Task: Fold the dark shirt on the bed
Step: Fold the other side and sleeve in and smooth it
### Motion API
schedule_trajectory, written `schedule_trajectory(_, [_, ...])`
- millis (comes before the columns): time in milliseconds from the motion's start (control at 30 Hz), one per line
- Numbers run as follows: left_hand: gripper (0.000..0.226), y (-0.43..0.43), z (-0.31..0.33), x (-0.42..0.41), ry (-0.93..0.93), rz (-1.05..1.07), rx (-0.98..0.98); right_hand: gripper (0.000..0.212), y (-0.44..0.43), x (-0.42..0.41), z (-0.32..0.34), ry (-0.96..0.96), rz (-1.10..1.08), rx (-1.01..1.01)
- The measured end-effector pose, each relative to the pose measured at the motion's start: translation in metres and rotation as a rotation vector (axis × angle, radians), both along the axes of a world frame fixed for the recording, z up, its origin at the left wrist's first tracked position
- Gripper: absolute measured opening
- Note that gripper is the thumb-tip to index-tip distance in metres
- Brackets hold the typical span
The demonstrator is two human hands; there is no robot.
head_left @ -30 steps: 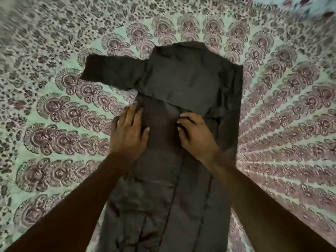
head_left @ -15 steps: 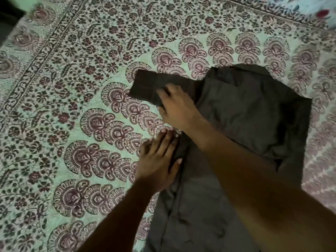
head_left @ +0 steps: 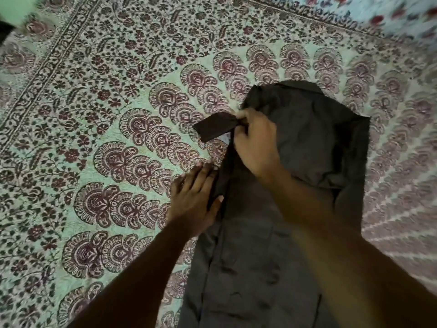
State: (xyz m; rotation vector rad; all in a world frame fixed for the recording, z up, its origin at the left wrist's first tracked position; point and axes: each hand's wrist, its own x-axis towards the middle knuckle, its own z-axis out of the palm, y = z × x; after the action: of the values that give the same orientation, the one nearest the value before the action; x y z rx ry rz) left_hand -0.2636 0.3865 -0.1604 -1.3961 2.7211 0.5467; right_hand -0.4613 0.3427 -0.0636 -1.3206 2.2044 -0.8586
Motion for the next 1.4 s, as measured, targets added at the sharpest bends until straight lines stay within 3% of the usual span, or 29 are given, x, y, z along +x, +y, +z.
schedule_trajectory(100, [0.068, 0.007, 0.021, -0.017, 0.081, 0.103, -0.020, 0.035, 0.057, -0.021, 0.011, -0.250, -0.221, -0.150])
schedule_trajectory(167, [0.050, 0.021, 0.039, -0.033, 0.298, 0.134, -0.116, 0.029, 0.095, -0.027, 0.021, -0.456, -0.393, -0.240])
schedule_trajectory(200, [0.040, 0.031, 0.047, -0.044, 0.454, 0.167, -0.047, 0.025, 0.114, -0.029, 0.026, -0.563, -0.472, -0.278])
schedule_trajectory(267, [0.031, 0.054, 0.068, -0.074, 0.747, 0.312, 0.381, 0.023, 0.152, -0.030, 0.038, -0.752, -0.593, -0.347])
schedule_trajectory(367, [0.053, 0.084, 0.081, -0.117, 0.767, 0.658, 1.171, 0.024, 0.199, -0.025, 0.046, -1.001, -0.748, -0.427])
schedule_trajectory(433, [0.081, 0.105, 0.085, -0.132, 0.812, 0.754, 1.494, 0.023, 0.232, -0.018, 0.046, -1.110, -0.830, -0.406])
schedule_trajectory(467, [0.074, 0.113, 0.090, -0.136, 0.896, 0.775, 1.534, 0.023, 0.247, -0.012, 0.044, -1.128, -0.847, -0.380])
schedule_trajectory(533, [0.041, 0.125, 0.101, -0.145, 1.066, 0.806, 1.491, 0.029, 0.278, -0.002, 0.044, -1.138, -0.845, -0.341])
schedule_trajectory(600, [0.037, 0.135, 0.110, -0.152, 1.123, 0.806, 1.429, 0.048, 0.303, 0.005, 0.047, -1.181, -0.864, -0.326])
schedule_trajectory(667, [0.035, 0.143, 0.111, -0.154, 1.056, 0.765, 1.269, 0.058, 0.322, 0.007, 0.049, -1.257, -0.899, -0.342])
schedule_trajectory(767, [0.028, 0.159, 0.110, -0.150, 0.874, 0.656, 1.068, 0.027, 0.348, 0.001, 0.046, -1.469, -0.933, -0.475])
schedule_trajectory(867, [0.033, 0.175, 0.112, -0.144, 0.735, 0.594, 1.079, 0.057, 0.365, -0.019, 0.045, -1.623, -1.011, -0.490])
schedule_trajectory(933, [0.034, 0.185, 0.108, -0.139, 0.684, 0.583, 1.121, 0.055, 0.369, -0.027, 0.051, -1.569, -1.020, -0.352])
schedule_trajectory(1033, [0.038, 0.196, 0.106, -0.136, 0.667, 0.578, 1.111, 0.015, 0.371, -0.030, 0.046, -1.275, -1.100, -0.273])
schedule_trajectory(1067, [0.038, 0.198, 0.104, -0.136, 0.679, 0.587, 1.090, 0.010, 0.373, -0.027, 0.046, -1.217, -1.116, -0.304])
schedule_trajectory(1267, [0.027, 0.206, 0.112, -0.141, 0.807, 0.856, 1.119, 0.038, 0.398, -0.002, 0.056, -1.252, -1.147, -0.485])
schedule_trajectory(1400, [0.028, 0.216, 0.117, -0.142, 0.857, 0.904, 1.176, 0.067, 0.422, 0.018, 0.056, -1.250, -1.161, -0.557])
